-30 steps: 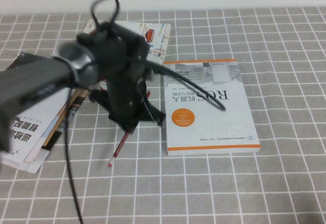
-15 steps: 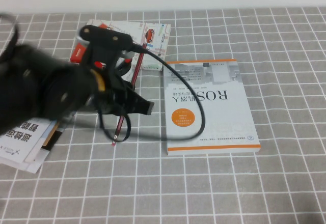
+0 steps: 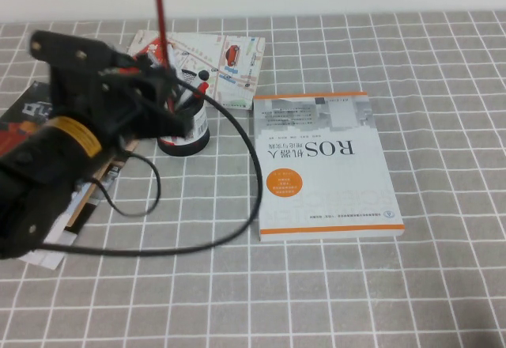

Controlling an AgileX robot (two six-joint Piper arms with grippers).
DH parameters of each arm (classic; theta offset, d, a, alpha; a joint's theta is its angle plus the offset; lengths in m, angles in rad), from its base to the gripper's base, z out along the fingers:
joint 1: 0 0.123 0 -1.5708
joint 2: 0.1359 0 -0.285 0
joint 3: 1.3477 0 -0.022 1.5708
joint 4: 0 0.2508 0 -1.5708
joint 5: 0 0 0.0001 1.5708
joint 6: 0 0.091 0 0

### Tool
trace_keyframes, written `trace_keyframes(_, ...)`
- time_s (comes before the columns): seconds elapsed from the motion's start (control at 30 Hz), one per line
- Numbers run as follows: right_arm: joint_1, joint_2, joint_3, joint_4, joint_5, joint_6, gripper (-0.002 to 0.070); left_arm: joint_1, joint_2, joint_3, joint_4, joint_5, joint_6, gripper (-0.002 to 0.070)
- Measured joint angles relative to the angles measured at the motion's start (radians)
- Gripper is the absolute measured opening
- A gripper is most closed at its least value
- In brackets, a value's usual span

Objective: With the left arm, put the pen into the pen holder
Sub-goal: Place the pen onto the pen holder

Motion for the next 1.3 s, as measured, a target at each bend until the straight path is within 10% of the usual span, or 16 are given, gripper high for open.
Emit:
trace_keyframes(0.4,0.000,0.000,0.000,0.000,0.000,0.000,-0.0014,0.096,0.170,0.000,-0.026,-0.370,-0.090,0.0022)
trace_keyframes(1.3,0.000,0.000,0.000,0.000,0.000,0.000,-0.0014,0.146,0.428,-0.158,-0.059,-0.431,0.005,0.0022)
